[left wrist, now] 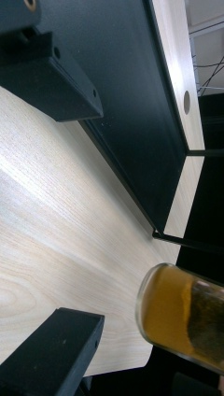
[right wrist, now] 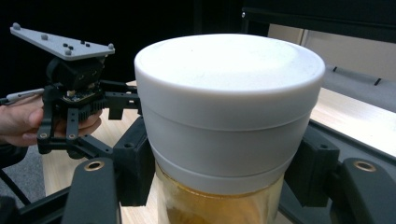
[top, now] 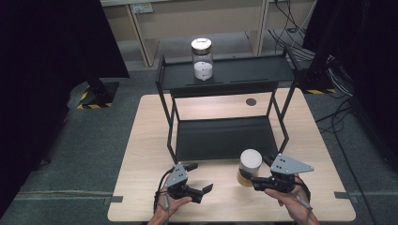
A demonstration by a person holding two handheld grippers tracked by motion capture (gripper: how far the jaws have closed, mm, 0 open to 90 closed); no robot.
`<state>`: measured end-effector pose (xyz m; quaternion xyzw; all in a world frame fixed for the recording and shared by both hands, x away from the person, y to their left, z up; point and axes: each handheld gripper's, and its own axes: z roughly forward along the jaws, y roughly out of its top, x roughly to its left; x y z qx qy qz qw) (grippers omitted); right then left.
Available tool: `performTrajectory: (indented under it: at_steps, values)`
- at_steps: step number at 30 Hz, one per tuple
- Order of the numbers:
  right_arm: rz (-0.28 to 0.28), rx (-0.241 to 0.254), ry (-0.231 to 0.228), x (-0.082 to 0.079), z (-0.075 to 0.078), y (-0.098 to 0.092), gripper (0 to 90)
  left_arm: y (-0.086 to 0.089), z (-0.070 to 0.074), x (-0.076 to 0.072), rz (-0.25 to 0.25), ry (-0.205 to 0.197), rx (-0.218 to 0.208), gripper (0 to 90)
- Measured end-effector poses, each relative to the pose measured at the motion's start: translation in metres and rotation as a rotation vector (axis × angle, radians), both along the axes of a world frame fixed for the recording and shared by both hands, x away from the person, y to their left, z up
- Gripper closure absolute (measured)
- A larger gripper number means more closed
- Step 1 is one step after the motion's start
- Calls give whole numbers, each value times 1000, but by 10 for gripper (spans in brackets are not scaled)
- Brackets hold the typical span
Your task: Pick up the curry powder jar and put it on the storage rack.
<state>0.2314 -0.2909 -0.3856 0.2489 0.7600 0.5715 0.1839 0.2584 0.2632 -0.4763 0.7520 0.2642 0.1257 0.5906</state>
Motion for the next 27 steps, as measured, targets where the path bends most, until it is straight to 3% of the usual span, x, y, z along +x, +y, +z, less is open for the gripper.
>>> performTrajectory:
  at_steps: [13,27]
  values:
    - [21,1,7,12,24,-1,355,0,0,0,-1,-1,2,22]
    - [64,4,-6,35,74,12,355,1,0,0,-1,-3,-3,22]
